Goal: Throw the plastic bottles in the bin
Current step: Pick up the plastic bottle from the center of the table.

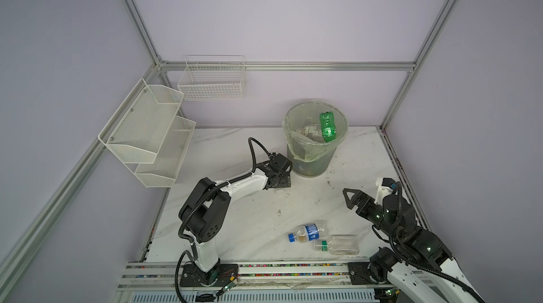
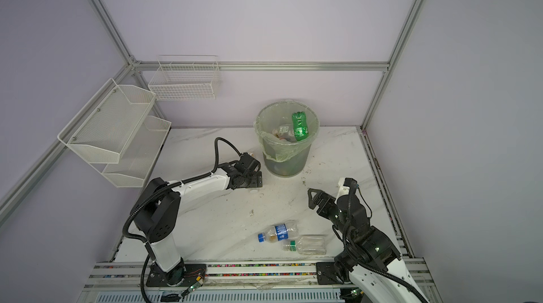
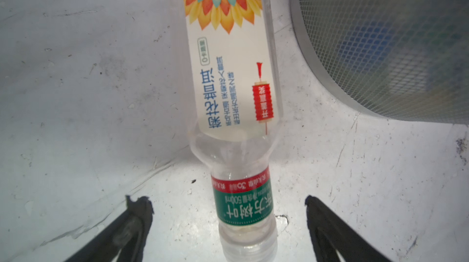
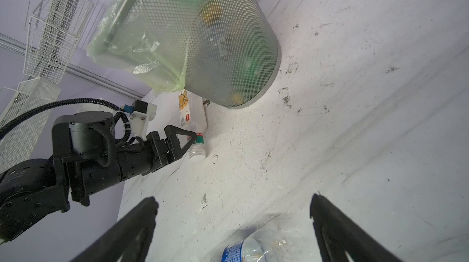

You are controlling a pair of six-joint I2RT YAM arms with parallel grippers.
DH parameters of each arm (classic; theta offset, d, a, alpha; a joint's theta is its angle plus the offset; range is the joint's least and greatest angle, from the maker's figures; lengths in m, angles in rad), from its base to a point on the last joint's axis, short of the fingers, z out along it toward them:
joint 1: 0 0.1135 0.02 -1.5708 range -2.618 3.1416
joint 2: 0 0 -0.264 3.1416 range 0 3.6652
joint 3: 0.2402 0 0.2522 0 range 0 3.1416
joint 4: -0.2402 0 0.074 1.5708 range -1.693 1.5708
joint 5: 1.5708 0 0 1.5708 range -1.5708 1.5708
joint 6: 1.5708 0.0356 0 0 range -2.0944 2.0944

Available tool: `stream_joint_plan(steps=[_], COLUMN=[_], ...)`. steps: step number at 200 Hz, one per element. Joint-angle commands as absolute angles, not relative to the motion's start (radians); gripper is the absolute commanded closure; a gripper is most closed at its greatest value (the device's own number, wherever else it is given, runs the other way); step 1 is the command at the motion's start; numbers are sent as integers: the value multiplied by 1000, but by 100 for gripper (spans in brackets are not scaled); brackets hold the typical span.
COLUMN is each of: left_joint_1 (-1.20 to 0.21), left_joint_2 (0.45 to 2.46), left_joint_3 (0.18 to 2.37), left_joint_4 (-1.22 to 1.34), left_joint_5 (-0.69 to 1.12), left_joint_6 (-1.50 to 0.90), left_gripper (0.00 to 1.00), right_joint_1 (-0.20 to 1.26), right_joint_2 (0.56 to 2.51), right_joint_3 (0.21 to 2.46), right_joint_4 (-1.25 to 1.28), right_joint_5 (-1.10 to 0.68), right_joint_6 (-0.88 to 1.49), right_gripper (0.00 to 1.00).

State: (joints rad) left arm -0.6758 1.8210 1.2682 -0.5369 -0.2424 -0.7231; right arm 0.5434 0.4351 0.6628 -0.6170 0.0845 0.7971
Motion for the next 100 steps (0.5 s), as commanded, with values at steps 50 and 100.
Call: stream_joint_plan(steps=[50, 100], left_joint_1=[-679, -680], left_joint_2=[1864, 1893], left_joint_3=[1359, 1372], left_joint_4=[-496, -496], left_joint_5=[-257, -254], left_joint_6=[-738, -732], left_gripper=[30, 38], right_joint_1=[542, 541], right_joint_2=[409, 402], right_joint_3=[695, 706], right_joint_4=[-650, -664], right_joint_5=[88, 90], right_joint_6=[787, 788], right_gripper=[3, 3])
